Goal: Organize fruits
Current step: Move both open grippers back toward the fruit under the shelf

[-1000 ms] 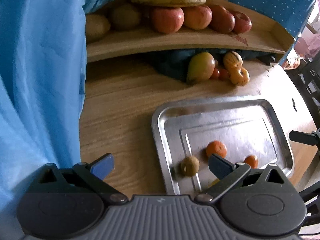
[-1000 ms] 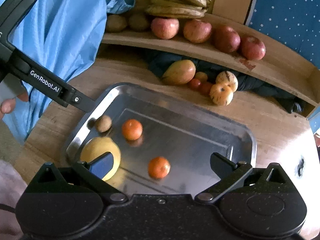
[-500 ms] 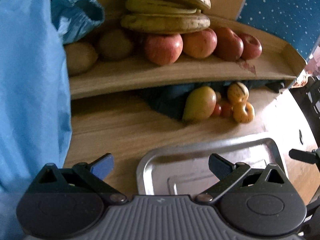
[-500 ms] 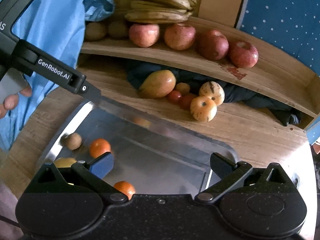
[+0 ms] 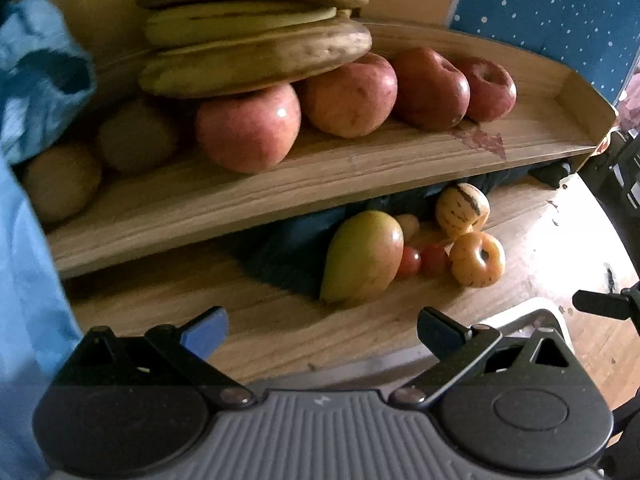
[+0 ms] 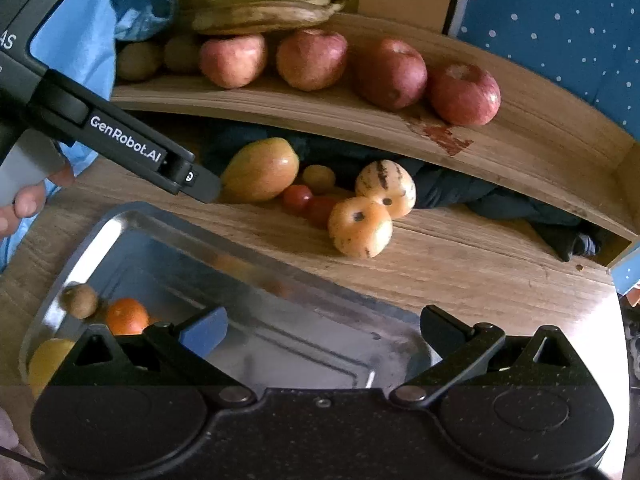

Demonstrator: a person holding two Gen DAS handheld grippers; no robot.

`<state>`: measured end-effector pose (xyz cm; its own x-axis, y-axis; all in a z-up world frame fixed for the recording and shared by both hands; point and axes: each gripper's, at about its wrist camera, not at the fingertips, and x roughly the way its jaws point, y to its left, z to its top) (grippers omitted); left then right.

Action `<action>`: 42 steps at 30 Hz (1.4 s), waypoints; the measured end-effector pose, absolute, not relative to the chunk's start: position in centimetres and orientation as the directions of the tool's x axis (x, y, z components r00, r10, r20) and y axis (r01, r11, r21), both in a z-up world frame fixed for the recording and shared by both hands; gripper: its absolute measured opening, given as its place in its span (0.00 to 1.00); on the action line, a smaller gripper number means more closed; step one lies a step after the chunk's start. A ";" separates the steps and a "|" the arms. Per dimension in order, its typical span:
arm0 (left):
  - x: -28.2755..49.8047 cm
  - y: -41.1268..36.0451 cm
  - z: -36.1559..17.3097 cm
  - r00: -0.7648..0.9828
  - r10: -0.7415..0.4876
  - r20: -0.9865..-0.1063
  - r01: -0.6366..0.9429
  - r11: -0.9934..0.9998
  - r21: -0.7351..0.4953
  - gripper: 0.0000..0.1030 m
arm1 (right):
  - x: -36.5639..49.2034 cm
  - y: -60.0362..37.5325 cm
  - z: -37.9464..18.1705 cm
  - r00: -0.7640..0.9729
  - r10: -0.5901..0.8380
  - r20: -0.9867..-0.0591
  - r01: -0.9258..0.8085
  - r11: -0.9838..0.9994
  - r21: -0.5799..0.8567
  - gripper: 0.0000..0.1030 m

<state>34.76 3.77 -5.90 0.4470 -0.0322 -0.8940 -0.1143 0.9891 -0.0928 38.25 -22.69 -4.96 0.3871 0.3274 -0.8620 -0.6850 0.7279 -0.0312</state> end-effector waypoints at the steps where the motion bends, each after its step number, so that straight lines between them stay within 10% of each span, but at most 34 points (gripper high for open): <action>1: 35.1 3.7 -6.0 0.447 -0.027 -0.894 -0.116 0.989 -0.088 1.00 | 38.6 -22.7 -5.1 0.389 0.325 -0.862 -0.685 0.728 -0.034 0.99; 19: 38.4 2.8 -7.1 0.486 -0.079 -0.870 -0.109 0.982 -0.151 0.99 | 43.5 -21.4 -7.5 0.419 0.314 -0.852 -0.687 0.723 -0.072 0.98; 42: 39.6 2.5 -8.9 0.457 -0.107 -0.883 -0.064 0.986 -0.153 0.61 | 44.3 -21.2 -8.6 0.409 0.364 -0.837 -0.695 0.718 -0.027 0.67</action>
<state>39.60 2.54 -8.91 0.4573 -0.1068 -0.8829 -0.0642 0.9862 -0.1525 44.25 -21.23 -8.63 0.4085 0.3636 -0.8372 -0.6951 0.7184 -0.0272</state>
